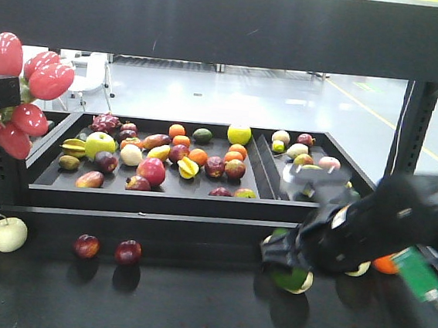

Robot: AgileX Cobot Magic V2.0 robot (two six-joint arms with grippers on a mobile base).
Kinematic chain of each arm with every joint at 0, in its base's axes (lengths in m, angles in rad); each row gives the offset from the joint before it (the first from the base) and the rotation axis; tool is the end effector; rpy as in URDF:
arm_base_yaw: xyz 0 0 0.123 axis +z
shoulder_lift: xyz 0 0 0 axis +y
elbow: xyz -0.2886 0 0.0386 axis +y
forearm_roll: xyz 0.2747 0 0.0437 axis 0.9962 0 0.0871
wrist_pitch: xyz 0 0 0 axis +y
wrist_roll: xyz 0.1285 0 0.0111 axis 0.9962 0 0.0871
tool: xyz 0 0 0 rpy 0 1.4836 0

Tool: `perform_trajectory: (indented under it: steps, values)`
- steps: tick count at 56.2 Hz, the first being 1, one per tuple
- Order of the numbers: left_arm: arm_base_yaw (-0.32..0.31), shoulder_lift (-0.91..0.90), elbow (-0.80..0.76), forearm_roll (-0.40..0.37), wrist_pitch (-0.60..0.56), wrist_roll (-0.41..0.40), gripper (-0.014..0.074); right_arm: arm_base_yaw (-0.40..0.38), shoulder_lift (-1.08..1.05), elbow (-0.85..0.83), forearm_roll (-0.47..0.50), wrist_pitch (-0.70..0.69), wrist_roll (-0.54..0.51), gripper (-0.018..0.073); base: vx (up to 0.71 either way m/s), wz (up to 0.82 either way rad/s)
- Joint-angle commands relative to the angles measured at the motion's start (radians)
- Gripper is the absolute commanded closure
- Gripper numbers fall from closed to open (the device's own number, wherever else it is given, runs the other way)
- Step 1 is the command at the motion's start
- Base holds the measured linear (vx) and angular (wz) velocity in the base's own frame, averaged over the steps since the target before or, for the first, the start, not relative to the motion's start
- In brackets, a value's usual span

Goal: Pick snacks and fruit into basket
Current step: 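Raise the lime with the right gripper clear of the shelf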

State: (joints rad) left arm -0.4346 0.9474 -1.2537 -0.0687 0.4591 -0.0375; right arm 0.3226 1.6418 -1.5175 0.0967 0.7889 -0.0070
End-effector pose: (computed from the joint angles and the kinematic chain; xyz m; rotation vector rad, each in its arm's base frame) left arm 0.2162 -0.1047 0.4959 0.2992 1.6258 -0.4328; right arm 0.3996 0.1429 0.3229 -0.3459 2.3832 0.2611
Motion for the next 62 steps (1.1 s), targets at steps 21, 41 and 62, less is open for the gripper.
perform_trajectory:
  steps: [21, 41, 62]
  values:
    - [-0.005, -0.012, -0.029, -0.009, -0.065, -0.006, 0.0602, 0.009, -0.396, -0.026, 0.079, 0.062, -0.04, 0.0568, 0.0, 0.0]
    - [-0.005, -0.012, -0.029, -0.009, -0.046, -0.006, 0.0602, 0.009, -0.548, -0.026, 0.083, 0.149, -0.027, 0.0568, 0.0, 0.0]
    - [-0.005, -0.012, -0.029, -0.01, -0.04, -0.007, 0.0602, 0.008, -0.626, -0.026, 0.074, 0.141, -0.028, 0.0568, 0.0, 0.0]
